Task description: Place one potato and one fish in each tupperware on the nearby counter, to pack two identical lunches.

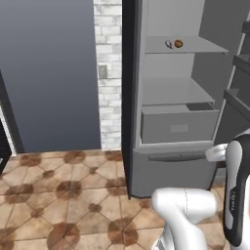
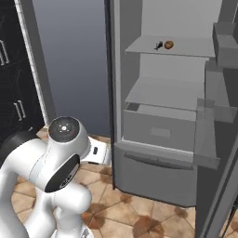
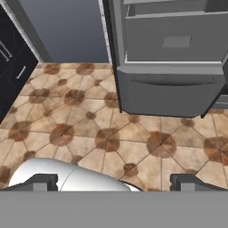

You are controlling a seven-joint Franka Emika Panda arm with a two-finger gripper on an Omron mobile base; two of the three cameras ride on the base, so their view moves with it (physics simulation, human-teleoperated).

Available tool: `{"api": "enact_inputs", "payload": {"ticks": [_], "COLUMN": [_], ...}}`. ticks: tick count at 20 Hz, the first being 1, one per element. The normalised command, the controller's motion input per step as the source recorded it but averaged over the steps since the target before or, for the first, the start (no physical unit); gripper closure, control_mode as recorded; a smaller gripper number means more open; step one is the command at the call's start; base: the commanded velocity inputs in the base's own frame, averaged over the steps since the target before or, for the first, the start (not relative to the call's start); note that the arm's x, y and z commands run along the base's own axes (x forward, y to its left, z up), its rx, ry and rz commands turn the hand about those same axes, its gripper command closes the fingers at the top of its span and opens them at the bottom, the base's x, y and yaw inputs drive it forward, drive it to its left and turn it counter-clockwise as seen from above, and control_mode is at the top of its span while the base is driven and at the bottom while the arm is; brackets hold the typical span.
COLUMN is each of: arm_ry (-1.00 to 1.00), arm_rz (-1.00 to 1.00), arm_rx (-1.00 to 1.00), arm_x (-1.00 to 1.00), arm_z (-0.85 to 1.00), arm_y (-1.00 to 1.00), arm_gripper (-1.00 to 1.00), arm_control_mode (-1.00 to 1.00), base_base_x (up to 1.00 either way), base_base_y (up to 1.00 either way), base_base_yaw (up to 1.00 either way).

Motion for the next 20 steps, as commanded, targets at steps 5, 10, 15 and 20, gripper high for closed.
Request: {"api": "enact_inputs", "payload": {"ticks": [5,10,15,20], "arm_ry": [0.0,0.0,0.0,0.0], "arm_rz": [0.0,0.0,0.0,0.0], "arm_rx": [0.0,0.0,0.0,0.0], "arm_x": [0.0,0.0,0.0,0.0], "arm_z": [0.0,0.0,0.0,0.0], "arm_y": [0.0,0.0,0.0,0.0], "arm_gripper": [-1.0,-1.0,-1.0,-1.0], "arm_control_mode": [1.0,1.0,1.0,1.0], "base_base_x": [0.13,0.35,0.73,0.94], "base_base_y": [-0.01,-0.28,-0.29,-0.13], "base_base_yaw": [0.11,-0.04,-0.22,-0.23]}}
